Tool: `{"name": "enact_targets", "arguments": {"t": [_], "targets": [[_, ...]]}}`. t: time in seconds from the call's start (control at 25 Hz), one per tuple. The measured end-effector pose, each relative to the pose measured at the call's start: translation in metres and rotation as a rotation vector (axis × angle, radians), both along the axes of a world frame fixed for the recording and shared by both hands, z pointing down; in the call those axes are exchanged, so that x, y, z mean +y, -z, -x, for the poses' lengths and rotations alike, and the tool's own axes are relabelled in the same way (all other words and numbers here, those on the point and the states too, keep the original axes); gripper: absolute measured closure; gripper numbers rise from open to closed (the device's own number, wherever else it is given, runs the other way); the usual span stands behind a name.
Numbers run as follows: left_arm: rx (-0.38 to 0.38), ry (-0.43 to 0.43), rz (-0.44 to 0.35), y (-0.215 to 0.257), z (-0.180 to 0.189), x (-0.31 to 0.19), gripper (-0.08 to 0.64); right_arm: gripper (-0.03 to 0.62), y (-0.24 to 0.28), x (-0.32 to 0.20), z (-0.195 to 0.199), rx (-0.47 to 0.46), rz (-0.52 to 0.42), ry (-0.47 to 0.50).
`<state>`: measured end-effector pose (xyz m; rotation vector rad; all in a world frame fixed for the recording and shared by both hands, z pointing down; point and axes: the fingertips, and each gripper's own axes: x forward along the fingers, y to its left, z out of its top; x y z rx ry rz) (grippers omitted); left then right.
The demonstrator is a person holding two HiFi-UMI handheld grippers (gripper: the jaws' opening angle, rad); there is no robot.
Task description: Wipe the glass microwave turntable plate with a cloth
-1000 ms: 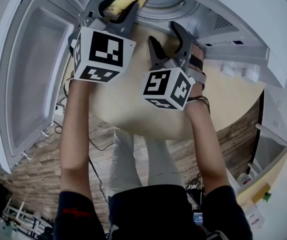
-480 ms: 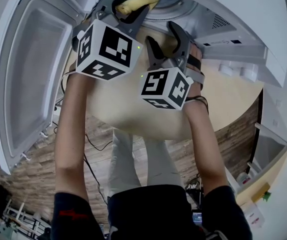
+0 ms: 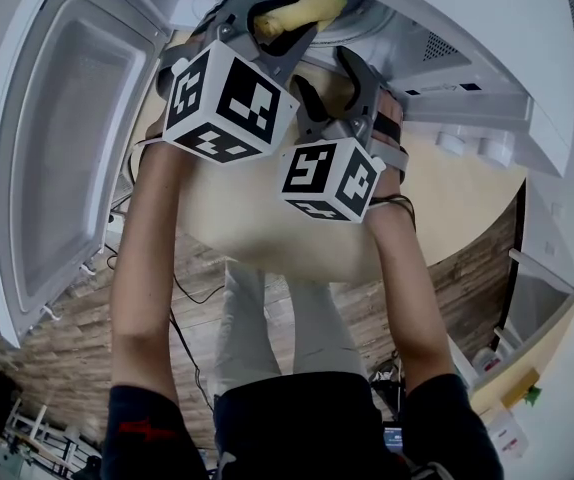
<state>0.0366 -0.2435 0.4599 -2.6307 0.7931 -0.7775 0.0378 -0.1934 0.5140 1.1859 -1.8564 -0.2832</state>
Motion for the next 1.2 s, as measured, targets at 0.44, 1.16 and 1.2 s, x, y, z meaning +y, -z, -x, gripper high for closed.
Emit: {"name": "enact_targets", "arguments": {"t": [0.44, 1.16, 1.2], "targets": [[-0.004, -0.005, -0.027, 0.000, -0.005, -0.001, 0.433, 0.325, 0.000, 0.000, 0.000, 0.000, 0.000, 0.001], [-0.034, 0.087, -0.055, 0.000, 0.012, -0.019, 0.433, 0.325, 0.000, -0.001, -0.001, 0.013, -0.001, -0.004], [-0.035, 0.094, -0.056, 0.000, 0.014, -0.021, 0.432, 0.325, 0.000, -0.001, -0.001, 0.014, -0.001, -0.004]]}}
